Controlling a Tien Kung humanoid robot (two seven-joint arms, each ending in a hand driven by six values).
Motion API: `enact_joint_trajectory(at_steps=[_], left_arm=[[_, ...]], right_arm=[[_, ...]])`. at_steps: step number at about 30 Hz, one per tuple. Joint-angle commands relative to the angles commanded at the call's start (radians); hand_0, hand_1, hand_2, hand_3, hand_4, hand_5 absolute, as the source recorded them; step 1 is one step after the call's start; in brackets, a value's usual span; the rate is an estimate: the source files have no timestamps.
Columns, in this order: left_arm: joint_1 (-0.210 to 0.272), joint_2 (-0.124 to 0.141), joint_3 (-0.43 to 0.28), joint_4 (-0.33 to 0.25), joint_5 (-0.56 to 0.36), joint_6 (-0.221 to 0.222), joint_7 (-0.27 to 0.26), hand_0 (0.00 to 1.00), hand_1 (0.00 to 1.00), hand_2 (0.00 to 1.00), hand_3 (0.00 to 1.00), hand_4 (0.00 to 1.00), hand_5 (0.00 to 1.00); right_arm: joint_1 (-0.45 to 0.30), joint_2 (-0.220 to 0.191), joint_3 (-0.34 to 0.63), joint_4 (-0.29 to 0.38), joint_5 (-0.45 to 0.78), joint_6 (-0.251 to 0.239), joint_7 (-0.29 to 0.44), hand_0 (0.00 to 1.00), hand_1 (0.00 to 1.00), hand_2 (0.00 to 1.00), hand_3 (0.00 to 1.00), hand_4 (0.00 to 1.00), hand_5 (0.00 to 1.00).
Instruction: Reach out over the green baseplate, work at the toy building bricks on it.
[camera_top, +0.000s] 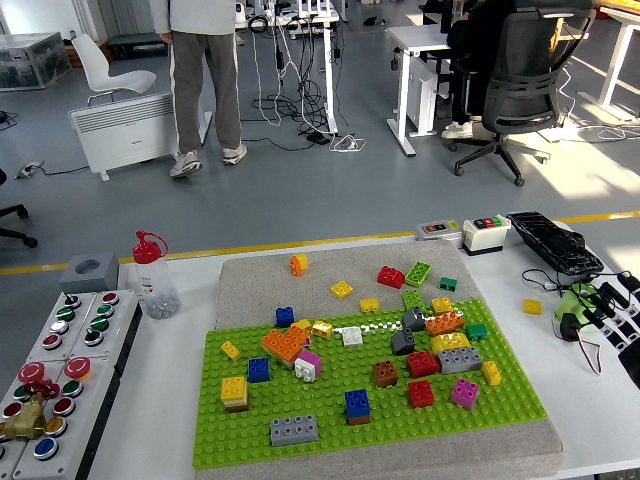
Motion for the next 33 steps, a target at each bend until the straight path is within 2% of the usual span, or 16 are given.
enact_joint_trajectory(at_steps=[3, 6, 7, 8, 13, 14, 19, 20, 25, 26, 33], left_arm=[[0.0, 0.0, 0.0, 0.0, 0.0, 0.0, 0.0, 0.697, 0.719, 0.713, 0.636, 0.391, 0.998], [0.001, 0.0, 0.0, 0.0, 0.0, 0.001, 0.0, 0.697, 0.719, 0.713, 0.636, 0.391, 0.998], [0.002, 0.0, 0.0, 0.0, 0.0, 0.001, 0.0, 0.697, 0.719, 0.713, 0.636, 0.391, 0.998], [0.002, 0.0, 0.0, 0.0, 0.0, 0.001, 0.001, 0.696, 0.719, 0.713, 0.636, 0.391, 0.998], [0.008, -0.001, 0.0, 0.0, 0.001, 0.001, 0.002, 0.696, 0.719, 0.713, 0.636, 0.391, 0.998], [0.009, -0.001, 0.0, 0.0, 0.001, 0.001, 0.003, 0.696, 0.718, 0.713, 0.636, 0.391, 0.998], [0.015, -0.001, -0.001, 0.0, 0.003, 0.0, 0.005, 0.696, 0.718, 0.713, 0.636, 0.391, 0.998], [0.016, 0.0, -0.001, 0.0, 0.004, 0.0, 0.005, 0.696, 0.718, 0.712, 0.636, 0.392, 0.998], [0.017, 0.001, 0.0, 0.0, 0.005, -0.001, 0.006, 0.696, 0.718, 0.712, 0.636, 0.392, 0.998], [0.018, 0.001, 0.0, 0.0, 0.005, -0.001, 0.006, 0.696, 0.718, 0.712, 0.636, 0.391, 0.998], [0.013, 0.003, 0.001, 0.0, -0.002, 0.0, 0.003, 0.696, 0.718, 0.711, 0.636, 0.391, 0.998]], right_arm=[[0.012, -0.01, -0.029, 0.008, -0.056, -0.002, -0.016, 0.508, 0.643, 0.764, 0.827, 0.748, 0.207], [0.038, -0.029, -0.09, 0.023, -0.176, 0.005, -0.055, 0.508, 0.643, 0.764, 0.827, 0.748, 0.207], [0.047, -0.036, -0.108, 0.025, -0.211, 0.013, -0.07, 0.508, 0.643, 0.764, 0.827, 0.748, 0.207], [0.056, -0.042, -0.127, 0.028, -0.258, 0.019, -0.084, 0.406, 0.578, 0.726, 0.762, 0.758, 0.186], [0.093, -0.067, -0.204, 0.027, -0.435, 0.051, -0.124, 0.406, 0.578, 0.726, 0.762, 0.758, 0.186], [0.101, -0.075, -0.221, 0.026, -0.477, 0.061, -0.129, 0.378, 0.553, 0.708, 0.743, 0.759, 0.162], [0.132, -0.114, -0.286, 0.022, -0.672, 0.105, -0.136, 0.378, 0.553, 0.708, 0.743, 0.759, 0.162], [0.137, -0.122, -0.297, 0.022, -0.706, 0.112, -0.137, 0.426, 0.601, 0.74, 0.779, 0.761, 0.149], [0.16, -0.149, -0.351, 0.02, -0.893, 0.141, -0.149, 0.426, 0.601, 0.74, 0.779, 0.761, 0.149], [0.164, -0.152, -0.361, 0.018, -0.929, 0.147, -0.154, 0.493, 0.651, 0.771, 0.799, 0.762, 0.158], [0.201, -0.163, -0.445, -0.011, -1.183, 0.161, -0.184, 0.511, 0.661, 0.774, 0.803, 0.764, 0.156]])
